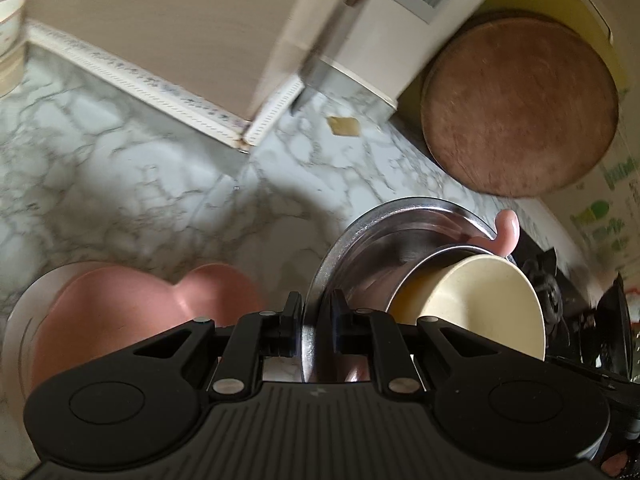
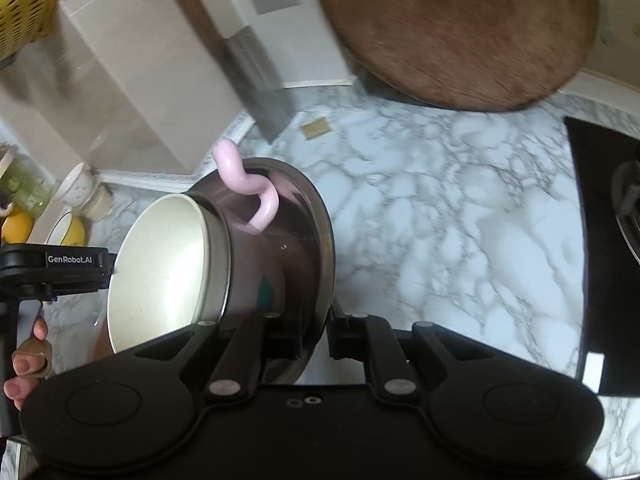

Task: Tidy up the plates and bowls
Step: 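Carry the nested bowls over the pink bear plate stack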

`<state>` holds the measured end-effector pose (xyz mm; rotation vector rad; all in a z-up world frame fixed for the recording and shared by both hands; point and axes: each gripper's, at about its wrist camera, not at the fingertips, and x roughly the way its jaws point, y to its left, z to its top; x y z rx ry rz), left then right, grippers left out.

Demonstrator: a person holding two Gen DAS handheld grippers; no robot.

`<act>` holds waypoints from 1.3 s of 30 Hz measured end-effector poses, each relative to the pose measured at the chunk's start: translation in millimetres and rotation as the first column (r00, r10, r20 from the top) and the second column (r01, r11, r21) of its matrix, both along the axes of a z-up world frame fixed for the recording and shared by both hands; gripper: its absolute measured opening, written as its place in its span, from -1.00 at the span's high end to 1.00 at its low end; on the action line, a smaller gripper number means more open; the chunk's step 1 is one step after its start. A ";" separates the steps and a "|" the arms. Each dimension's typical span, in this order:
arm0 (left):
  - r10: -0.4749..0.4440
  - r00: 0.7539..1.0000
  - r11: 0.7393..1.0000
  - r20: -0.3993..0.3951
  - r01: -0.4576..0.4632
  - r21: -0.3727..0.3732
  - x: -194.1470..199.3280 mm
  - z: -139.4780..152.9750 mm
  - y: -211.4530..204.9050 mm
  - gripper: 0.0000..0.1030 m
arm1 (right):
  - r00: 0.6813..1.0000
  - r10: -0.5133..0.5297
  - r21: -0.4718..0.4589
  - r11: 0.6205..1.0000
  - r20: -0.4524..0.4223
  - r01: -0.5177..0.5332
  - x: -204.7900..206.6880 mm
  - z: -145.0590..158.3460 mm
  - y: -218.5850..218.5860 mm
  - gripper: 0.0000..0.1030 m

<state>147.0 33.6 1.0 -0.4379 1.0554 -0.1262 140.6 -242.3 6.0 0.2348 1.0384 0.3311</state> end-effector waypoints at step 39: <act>0.410 0.908 0.910 -0.089 -0.399 0.113 -131.5 -37.4 157.2 0.76 | 0.918 0.391 0.049 0.920 -0.069 -0.388 -2.2 -43.7 189.3 0.80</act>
